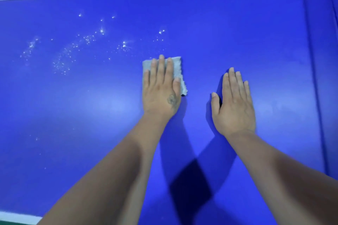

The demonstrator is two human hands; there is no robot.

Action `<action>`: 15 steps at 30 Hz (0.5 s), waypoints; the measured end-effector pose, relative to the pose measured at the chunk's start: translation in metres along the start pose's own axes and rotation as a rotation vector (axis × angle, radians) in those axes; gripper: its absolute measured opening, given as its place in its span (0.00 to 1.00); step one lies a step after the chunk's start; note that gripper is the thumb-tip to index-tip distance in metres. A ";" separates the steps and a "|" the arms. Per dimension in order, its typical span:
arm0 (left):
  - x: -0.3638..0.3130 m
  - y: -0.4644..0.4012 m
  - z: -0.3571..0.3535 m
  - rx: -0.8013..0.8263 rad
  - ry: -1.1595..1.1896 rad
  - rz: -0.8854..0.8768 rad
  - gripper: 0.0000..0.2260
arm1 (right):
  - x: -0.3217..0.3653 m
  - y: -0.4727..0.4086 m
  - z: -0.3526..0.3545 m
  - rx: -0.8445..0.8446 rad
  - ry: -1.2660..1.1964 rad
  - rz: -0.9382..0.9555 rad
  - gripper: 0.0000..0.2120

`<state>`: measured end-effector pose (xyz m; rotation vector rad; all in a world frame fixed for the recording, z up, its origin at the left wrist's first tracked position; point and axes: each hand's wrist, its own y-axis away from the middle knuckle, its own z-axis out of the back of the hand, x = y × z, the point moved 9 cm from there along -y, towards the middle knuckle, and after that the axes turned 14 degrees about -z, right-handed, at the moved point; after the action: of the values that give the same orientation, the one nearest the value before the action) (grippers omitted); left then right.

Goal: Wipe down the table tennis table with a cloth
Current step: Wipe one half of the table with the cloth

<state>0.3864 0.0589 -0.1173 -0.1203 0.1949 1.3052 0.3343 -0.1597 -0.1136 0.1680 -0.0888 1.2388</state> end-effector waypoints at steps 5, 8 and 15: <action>0.009 0.073 0.005 -0.025 -0.023 0.141 0.28 | 0.002 0.002 0.004 0.005 0.033 -0.008 0.33; -0.010 0.111 0.001 0.002 -0.030 0.105 0.28 | 0.002 0.001 0.004 0.003 0.037 -0.010 0.33; -0.063 0.102 -0.006 0.066 -0.027 -0.144 0.28 | 0.001 0.001 0.003 -0.004 0.021 -0.015 0.33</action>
<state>0.2714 0.0248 -0.1079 -0.0596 0.2028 1.1550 0.3341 -0.1593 -0.1101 0.1522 -0.0718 1.2252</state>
